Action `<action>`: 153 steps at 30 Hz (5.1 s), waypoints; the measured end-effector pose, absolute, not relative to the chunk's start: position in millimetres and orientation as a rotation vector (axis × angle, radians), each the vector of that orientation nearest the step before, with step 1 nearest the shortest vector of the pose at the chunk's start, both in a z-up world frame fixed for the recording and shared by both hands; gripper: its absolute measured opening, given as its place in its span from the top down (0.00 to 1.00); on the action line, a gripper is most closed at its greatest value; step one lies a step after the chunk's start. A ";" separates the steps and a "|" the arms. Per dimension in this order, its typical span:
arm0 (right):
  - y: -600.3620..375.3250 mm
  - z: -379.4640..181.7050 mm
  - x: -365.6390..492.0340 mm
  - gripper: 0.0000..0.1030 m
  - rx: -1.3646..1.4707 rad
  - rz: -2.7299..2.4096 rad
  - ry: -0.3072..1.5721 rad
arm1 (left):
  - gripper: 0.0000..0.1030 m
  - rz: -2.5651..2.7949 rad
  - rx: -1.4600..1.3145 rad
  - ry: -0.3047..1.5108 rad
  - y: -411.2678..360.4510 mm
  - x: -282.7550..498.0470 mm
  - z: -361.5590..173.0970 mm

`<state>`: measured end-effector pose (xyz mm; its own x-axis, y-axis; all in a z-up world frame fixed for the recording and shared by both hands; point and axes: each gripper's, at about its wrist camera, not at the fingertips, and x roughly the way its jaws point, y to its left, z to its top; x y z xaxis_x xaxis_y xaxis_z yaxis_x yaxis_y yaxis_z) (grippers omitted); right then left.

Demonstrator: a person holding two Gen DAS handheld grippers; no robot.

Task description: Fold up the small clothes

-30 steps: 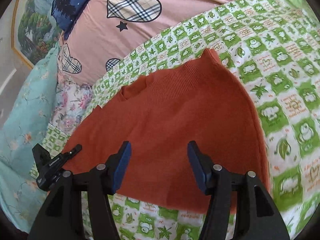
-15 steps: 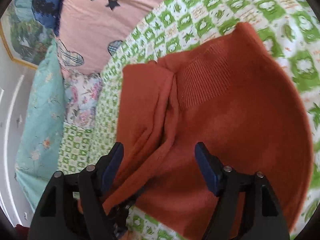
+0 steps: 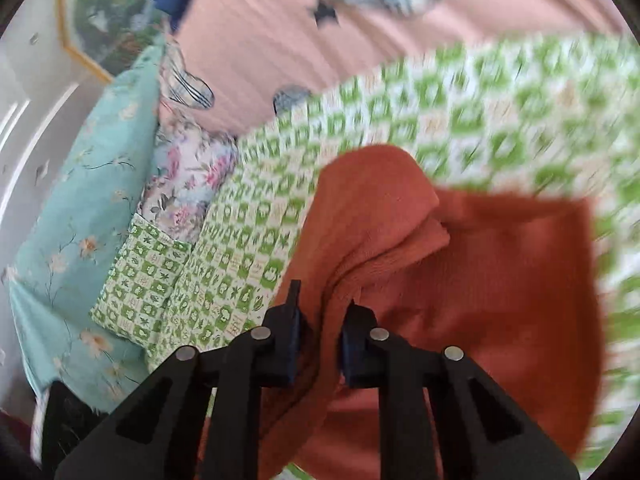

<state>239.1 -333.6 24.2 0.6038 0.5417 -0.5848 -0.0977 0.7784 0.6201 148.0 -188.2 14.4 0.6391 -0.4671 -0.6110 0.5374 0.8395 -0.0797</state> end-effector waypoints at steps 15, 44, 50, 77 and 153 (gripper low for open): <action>-429.6 -22.7 196.2 0.83 0.586 0.240 0.908 | 0.88 -0.744 0.105 0.785 -305.3 150.6 -27.1; -430.9 -56.5 158.5 0.20 0.731 0.223 0.964 | 0.16 -0.667 -0.415 1.099 -130.3 252.4 -62.7; -411.9 -60.4 166.5 0.69 0.712 0.221 1.008 | 0.60 -0.729 -0.364 1.103 -153.7 262.8 -73.5; -245.3 -34.2 176.8 0.55 0.510 0.378 0.995 | 0.33 -0.475 -0.625 1.005 96.6 186.6 -65.2; -197.5 -32.2 107.4 0.95 0.426 0.262 0.951 | 0.66 -0.572 -0.371 0.905 41.2 116.5 -14.3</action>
